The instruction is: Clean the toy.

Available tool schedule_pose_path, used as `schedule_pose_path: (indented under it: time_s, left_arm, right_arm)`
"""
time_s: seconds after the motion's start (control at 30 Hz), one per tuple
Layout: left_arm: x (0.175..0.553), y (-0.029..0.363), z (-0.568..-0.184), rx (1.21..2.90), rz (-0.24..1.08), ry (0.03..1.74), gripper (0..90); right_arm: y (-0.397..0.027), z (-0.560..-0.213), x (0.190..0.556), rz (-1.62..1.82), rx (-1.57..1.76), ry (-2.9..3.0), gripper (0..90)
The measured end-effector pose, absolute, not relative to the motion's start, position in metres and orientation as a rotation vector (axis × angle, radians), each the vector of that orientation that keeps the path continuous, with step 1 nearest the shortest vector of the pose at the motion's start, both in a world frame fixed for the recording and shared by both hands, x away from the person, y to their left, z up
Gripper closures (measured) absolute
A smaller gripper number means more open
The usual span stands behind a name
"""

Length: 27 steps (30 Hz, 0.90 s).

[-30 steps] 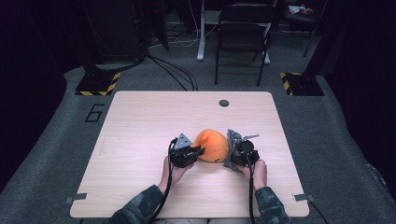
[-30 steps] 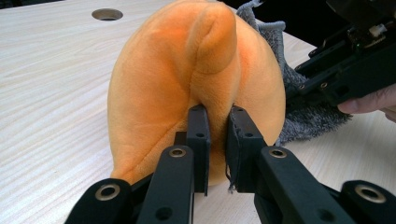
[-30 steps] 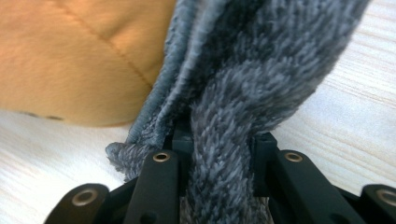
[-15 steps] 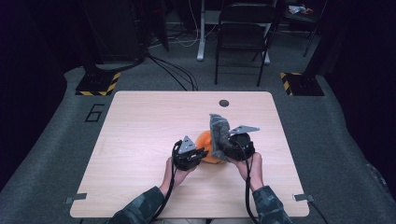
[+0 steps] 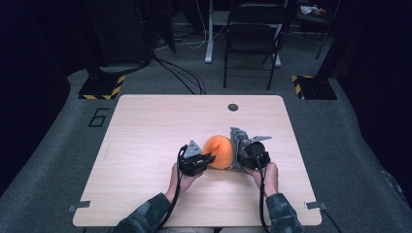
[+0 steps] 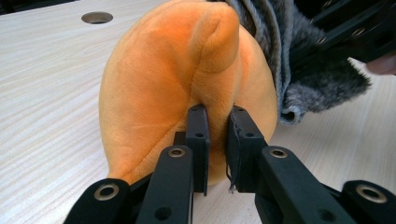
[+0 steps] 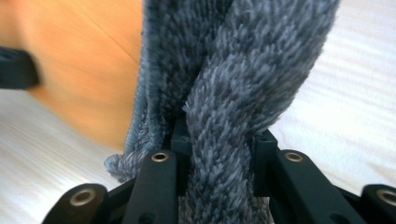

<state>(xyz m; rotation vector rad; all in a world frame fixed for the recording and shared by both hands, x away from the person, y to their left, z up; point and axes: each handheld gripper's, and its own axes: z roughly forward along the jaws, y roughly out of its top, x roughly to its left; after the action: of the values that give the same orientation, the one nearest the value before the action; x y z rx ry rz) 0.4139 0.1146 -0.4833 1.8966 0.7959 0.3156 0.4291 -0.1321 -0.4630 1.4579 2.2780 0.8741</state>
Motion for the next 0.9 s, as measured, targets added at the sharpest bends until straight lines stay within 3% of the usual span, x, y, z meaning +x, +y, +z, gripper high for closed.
schedule_pose_path:
  time_s: [0.3, 0.43, 0.73, 0.8, 0.9]
  left_arm:
    - [0.416, 0.119, -0.484, 1.888, 0.322, 0.800, 79.4]
    - [0.417, 0.120, -0.484, 1.870, 0.311, 0.812, 79.1]
    - [0.418, 0.121, -0.484, 1.865, 0.313, 0.808, 77.4]
    - [0.417, 0.121, -0.484, 1.866, 0.312, 0.808, 75.0]
    - [0.416, 0.120, -0.481, 1.879, 0.332, 0.797, 62.6]
  right_arm:
    - [-0.144, -0.497, 0.440, 0.759, 1.530, 2.337, 69.6]
    - [-0.144, -0.484, 0.439, 0.724, 1.514, 2.316, 70.3]
    - [-0.129, -0.429, 0.421, 0.984, 1.357, 2.235, 70.6]
    - [-0.121, -0.435, 0.422, 0.969, 1.333, 2.274, 70.8]
    - [-0.118, -0.449, 0.424, 0.934, 1.346, 2.279, 71.0]
